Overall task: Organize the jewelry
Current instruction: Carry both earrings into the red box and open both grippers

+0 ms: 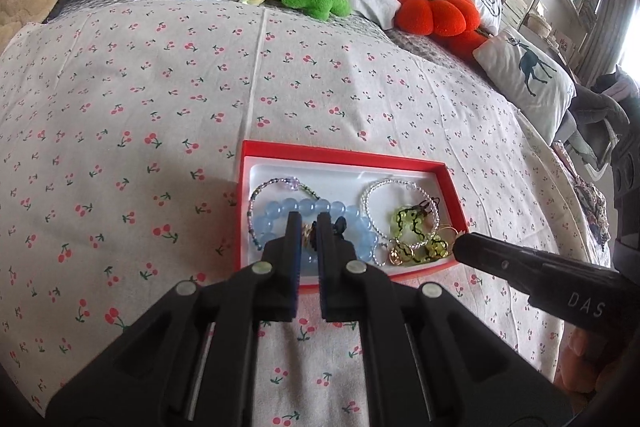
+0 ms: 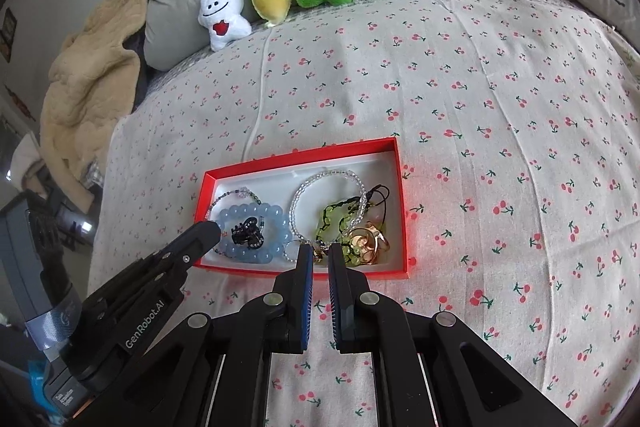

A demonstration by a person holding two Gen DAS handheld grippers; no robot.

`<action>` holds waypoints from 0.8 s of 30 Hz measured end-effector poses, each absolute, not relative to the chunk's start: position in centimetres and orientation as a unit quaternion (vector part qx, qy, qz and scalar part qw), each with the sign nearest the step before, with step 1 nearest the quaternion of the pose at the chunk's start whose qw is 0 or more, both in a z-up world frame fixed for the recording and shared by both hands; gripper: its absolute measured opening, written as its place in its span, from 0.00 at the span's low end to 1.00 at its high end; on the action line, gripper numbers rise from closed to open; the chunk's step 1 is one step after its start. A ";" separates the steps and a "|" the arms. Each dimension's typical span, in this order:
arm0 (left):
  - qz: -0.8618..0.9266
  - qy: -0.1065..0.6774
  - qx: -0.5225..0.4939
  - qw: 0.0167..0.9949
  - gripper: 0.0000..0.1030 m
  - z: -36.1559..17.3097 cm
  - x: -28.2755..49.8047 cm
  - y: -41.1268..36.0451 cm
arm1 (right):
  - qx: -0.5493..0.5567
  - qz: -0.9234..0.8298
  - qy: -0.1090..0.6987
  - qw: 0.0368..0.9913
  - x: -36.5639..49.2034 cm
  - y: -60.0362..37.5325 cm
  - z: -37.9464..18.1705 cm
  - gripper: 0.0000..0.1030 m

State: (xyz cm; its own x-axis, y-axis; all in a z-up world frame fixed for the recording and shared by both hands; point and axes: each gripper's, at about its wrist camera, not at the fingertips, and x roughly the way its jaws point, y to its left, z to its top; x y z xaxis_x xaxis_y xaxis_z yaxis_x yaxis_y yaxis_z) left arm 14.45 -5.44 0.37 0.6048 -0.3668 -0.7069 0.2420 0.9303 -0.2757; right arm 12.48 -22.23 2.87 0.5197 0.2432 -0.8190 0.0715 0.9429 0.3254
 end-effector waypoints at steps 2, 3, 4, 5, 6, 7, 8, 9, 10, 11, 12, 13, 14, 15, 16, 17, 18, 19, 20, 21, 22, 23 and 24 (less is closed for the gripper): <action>-0.172 0.411 -0.076 0.892 0.20 0.4 14.4 -5.4 | 0.164 0.049 0.488 0.856 12.5 -22.4 2.8 0.08; -0.172 0.409 -0.075 0.893 0.23 0.6 14.3 -5.3 | 0.165 0.048 0.488 0.856 12.5 -22.4 2.8 0.08; -0.170 0.408 -0.073 0.894 0.24 0.7 14.1 -5.3 | 0.164 0.048 0.488 0.856 12.5 -22.4 2.8 0.08; -0.168 0.408 -0.070 0.894 0.24 0.9 14.0 -5.2 | 0.163 0.047 0.487 0.856 12.5 -22.3 2.8 0.08; -0.166 0.410 -0.068 0.894 0.27 1.0 13.8 -5.1 | 0.162 0.046 0.487 0.857 12.6 -22.3 2.9 0.08; -0.163 0.412 -0.067 0.894 0.30 1.1 13.6 -5.0 | 0.160 0.045 0.486 0.858 12.7 -22.2 2.9 0.08; -0.158 0.416 -0.063 0.893 0.31 1.2 13.5 -4.9 | 0.158 0.043 0.485 0.859 12.8 -22.0 2.9 0.08; -0.152 0.420 -0.058 0.893 0.32 1.2 13.3 -4.7 | 0.157 0.042 0.484 0.860 12.9 -21.9 3.0 0.08; -0.147 0.424 -0.054 0.892 0.33 1.2 13.1 -4.5 | 0.155 0.041 0.484 0.860 13.1 -21.8 3.0 0.08; -0.144 0.427 -0.051 0.891 0.33 1.1 12.8 -4.3 | 0.152 0.039 0.484 0.861 13.3 -21.6 2.9 0.08; -0.140 0.431 -0.047 0.890 0.34 1.0 12.6 -4.1 | 0.148 0.037 0.484 0.862 13.5 -21.4 2.9 0.08; -0.135 0.436 -0.044 0.889 0.36 1.0 12.4 -3.8 | 0.144 0.036 0.484 0.863 13.7 -21.2 2.9 0.08; -0.131 0.440 -0.042 0.888 0.38 0.8 12.2 -3.6 | 0.140 0.034 0.483 0.864 14.0 -21.0 2.9 0.08; -0.129 0.443 -0.040 0.886 0.41 0.7 12.1 -3.4 | 0.137 0.033 0.482 0.865 14.2 -20.8 2.9 0.08; -0.126 0.447 -0.038 0.885 0.44 0.6 11.9 -3.2 | 0.134 0.033 0.480 0.866 14.4 -20.6 2.9 0.08; -0.123 0.450 -0.034 0.884 0.45 0.4 11.7 -3.2 | 0.131 0.033 0.476 0.869 14.6 -20.4 2.9 0.08; -0.121 0.453 -0.029 0.883 0.48 0.3 11.6 -3.1 | 0.127 0.028 0.469 0.874 14.8 -20.4 3.1 0.08; -0.120 0.456 -0.024 0.881 0.52 0.2 11.4 -3.1 | 0.126 0.023 0.464 0.876 14.9 -20.4 3.2 0.10; -0.118 0.459 -0.020 0.880 0.55 0.1 11.3 -3.1 | 0.130 0.025 0.465 0.875 15.0 -20.4 3.2 0.12; -0.115 0.461 -0.018 0.880 0.60 0.0 11.2 -3.1 | 0.134 0.029 0.468 0.873 15.1 -20.5 3.2 0.13; -0.110 0.462 -0.017 0.880 0.67 0.0 11.2 -3.0 | 0.135 0.032 0.470 0.872 15.1 -20.5 3.3 0.14; -0.100 0.463 -0.015 0.881 0.70 0.0 11.1 -2.9 | 0.130 0.030 0.471 0.872 14.9 -20.5 3.4 0.15; -0.093 0.463 -0.013 0.881 0.76 0.1 10.9 -2.9 | 0.124 0.028 0.470 0.873 14.7 -20.6 3.6 0.16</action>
